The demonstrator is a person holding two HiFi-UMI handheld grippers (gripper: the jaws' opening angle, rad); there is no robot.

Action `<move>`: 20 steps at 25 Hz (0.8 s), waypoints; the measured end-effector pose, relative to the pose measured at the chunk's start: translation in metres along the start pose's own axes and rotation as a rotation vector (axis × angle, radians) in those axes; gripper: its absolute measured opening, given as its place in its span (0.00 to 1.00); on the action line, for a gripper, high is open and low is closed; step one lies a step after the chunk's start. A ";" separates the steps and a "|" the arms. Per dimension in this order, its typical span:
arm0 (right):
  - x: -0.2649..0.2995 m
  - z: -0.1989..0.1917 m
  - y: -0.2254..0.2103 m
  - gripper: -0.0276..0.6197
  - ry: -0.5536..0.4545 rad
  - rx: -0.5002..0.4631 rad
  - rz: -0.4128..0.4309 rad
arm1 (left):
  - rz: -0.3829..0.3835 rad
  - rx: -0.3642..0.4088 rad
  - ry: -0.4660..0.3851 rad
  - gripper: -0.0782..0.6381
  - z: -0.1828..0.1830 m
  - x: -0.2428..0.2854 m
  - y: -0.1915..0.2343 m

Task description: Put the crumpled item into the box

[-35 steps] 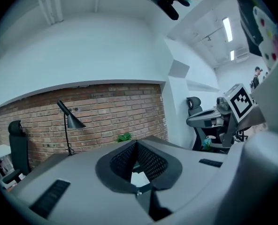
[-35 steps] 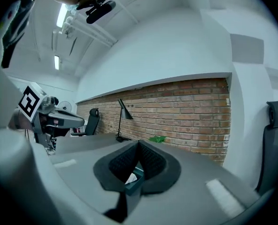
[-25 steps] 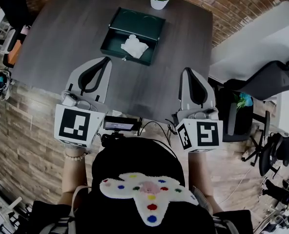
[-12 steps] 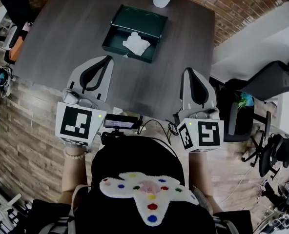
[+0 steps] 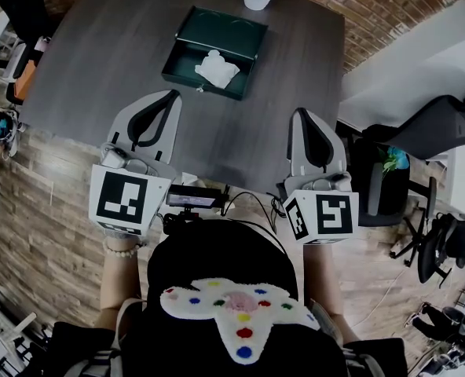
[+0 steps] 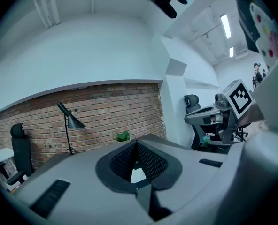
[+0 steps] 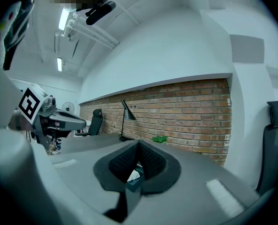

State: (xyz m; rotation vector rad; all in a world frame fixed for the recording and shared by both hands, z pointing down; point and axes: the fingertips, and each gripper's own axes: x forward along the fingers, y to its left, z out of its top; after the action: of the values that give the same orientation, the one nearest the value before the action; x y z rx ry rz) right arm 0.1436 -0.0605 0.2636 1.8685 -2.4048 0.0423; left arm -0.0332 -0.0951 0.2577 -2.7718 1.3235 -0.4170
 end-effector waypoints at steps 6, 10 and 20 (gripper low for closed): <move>0.003 -0.001 0.001 0.05 0.004 -0.001 0.008 | -0.002 0.003 0.003 0.12 0.000 0.002 0.001; 0.002 -0.002 0.001 0.05 0.006 0.003 0.010 | 0.000 -0.001 0.004 0.12 -0.001 0.002 0.000; 0.005 -0.008 0.001 0.06 0.025 -0.008 0.020 | 0.001 -0.019 0.003 0.12 -0.002 0.002 0.000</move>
State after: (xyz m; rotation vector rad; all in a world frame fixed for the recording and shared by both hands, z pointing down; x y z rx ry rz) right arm 0.1419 -0.0645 0.2722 1.8295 -2.4041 0.0569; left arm -0.0324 -0.0964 0.2600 -2.7873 1.3367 -0.4108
